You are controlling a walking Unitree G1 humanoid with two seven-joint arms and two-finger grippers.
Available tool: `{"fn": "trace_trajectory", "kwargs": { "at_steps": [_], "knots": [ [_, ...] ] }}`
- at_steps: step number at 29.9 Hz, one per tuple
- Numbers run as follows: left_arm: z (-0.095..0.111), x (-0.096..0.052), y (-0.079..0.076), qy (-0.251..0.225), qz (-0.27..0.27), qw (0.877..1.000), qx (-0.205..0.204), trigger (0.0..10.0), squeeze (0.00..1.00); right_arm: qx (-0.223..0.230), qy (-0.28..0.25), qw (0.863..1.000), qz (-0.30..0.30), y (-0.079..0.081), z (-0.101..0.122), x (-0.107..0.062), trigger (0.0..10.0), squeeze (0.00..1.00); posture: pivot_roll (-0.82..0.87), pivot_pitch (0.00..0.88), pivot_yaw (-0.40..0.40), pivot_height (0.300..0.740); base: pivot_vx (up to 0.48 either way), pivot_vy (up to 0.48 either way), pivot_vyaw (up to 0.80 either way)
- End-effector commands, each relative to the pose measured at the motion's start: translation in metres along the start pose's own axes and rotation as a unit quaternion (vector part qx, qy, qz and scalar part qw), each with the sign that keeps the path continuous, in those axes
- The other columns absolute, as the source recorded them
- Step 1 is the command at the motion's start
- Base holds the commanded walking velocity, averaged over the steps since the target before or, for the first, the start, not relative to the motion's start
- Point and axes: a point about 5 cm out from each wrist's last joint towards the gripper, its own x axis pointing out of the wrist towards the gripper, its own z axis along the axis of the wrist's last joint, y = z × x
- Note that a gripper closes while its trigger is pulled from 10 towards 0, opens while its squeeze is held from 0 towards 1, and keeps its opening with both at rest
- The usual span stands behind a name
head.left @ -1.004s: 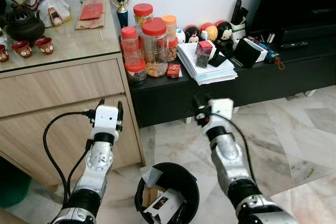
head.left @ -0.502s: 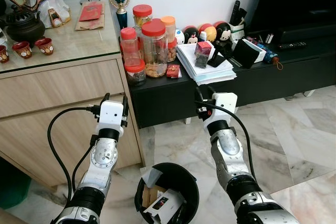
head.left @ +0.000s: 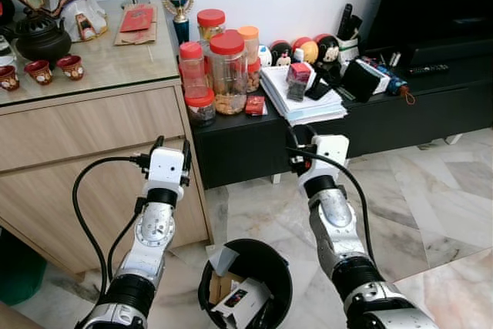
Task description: Picking trash to rubbish bin
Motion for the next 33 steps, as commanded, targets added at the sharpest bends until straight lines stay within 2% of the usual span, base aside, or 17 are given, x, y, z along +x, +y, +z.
{"fn": "trace_trajectory", "kwargs": {
  "at_steps": [1,11,33],
  "knots": [
    [0.0045,0.0035,0.002,-0.011,0.004,1.0,0.004,10.0,0.0,0.003,0.0,1.0,0.004,0.0031,0.0006,0.0007,10.0,0.0,0.18,0.0,0.035,0.74,0.0,0.0,0.0],
    [0.0022,0.0039,0.0085,-0.007,0.015,1.0,0.007,10.0,0.0,0.004,0.007,1.0,0.004,0.0041,-0.0033,-0.0018,10.0,0.0,0.18,0.0,0.036,0.74,0.0,0.0,0.0],
    [0.0047,0.0075,0.0082,-0.013,0.015,1.0,0.003,10.0,0.0,0.005,0.006,1.0,0.0,0.005,-0.0037,-0.0023,10.0,0.0,0.18,0.0,0.039,0.74,-0.319,0.0,0.0]
  ]
}}
